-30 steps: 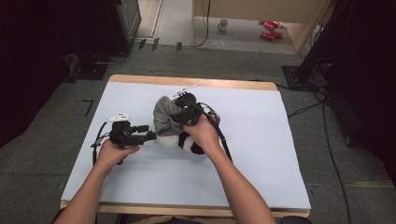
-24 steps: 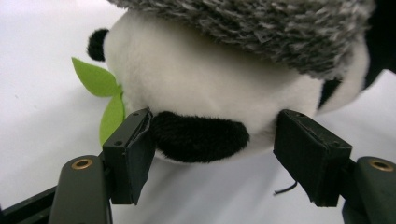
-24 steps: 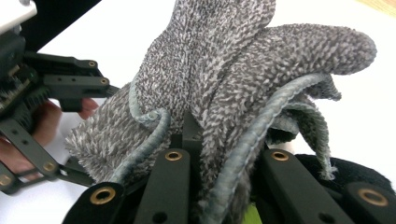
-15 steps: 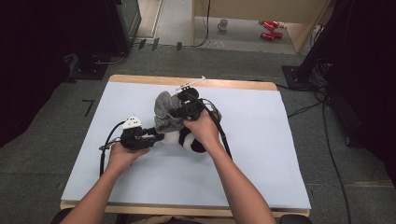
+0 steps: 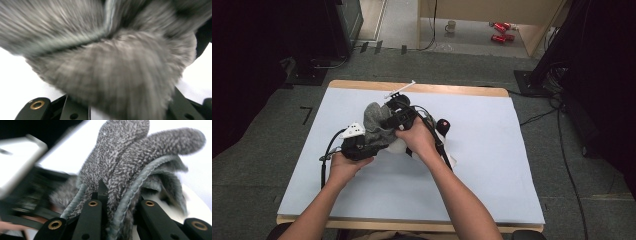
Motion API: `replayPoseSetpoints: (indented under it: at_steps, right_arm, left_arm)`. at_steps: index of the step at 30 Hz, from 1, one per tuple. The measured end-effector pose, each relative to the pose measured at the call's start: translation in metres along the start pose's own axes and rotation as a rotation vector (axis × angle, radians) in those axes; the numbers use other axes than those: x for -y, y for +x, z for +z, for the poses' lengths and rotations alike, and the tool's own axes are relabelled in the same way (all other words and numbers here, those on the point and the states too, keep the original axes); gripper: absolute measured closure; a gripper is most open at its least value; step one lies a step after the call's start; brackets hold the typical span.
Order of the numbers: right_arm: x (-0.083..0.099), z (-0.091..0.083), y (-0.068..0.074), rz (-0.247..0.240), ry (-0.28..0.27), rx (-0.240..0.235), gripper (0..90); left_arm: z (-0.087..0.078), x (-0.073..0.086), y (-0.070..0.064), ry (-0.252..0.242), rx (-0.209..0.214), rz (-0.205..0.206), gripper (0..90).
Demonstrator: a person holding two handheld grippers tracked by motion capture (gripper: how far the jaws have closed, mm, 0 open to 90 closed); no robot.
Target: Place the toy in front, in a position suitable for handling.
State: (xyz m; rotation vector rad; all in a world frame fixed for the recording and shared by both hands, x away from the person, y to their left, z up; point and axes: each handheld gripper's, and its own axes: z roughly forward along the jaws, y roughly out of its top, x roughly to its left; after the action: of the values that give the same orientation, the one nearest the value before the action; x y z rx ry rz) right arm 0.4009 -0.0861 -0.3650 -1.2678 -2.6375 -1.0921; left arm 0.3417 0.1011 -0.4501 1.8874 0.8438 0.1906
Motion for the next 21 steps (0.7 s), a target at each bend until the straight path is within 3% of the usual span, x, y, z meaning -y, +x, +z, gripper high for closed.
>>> replayPoseSetpoints:
  at_steps: [2,4,6,9,13,16,21]
  right_arm:
    - [0.006,0.003,-0.009,-0.014,0.004,0.004,79.4]
    - [0.009,0.000,-0.016,0.007,0.009,0.009,79.7]
    - [0.011,-0.005,-0.021,0.010,0.017,0.030,79.6]
    - [0.013,-0.010,-0.024,0.016,0.017,0.019,79.6]
    - [0.015,-0.016,-0.026,-0.017,0.009,0.073,79.7]
    - [0.017,-0.020,-0.033,0.002,0.006,0.062,79.7]
    - [0.018,-0.028,-0.045,0.028,0.000,0.108,79.7]
  left_arm:
    - [0.003,0.001,0.000,0.021,0.008,-0.004,63.9]
    - [0.004,0.001,-0.001,0.027,0.011,-0.001,64.0]
    - [0.005,0.002,-0.001,0.024,0.014,-0.007,64.0]
    - [0.005,0.001,-0.002,0.029,0.011,-0.002,64.1]
    - [0.005,0.002,0.001,0.044,0.011,-0.013,64.1]
    - [0.005,0.002,0.001,0.039,0.013,-0.014,64.1]
    - [0.006,0.002,0.002,0.043,0.015,-0.028,64.3]
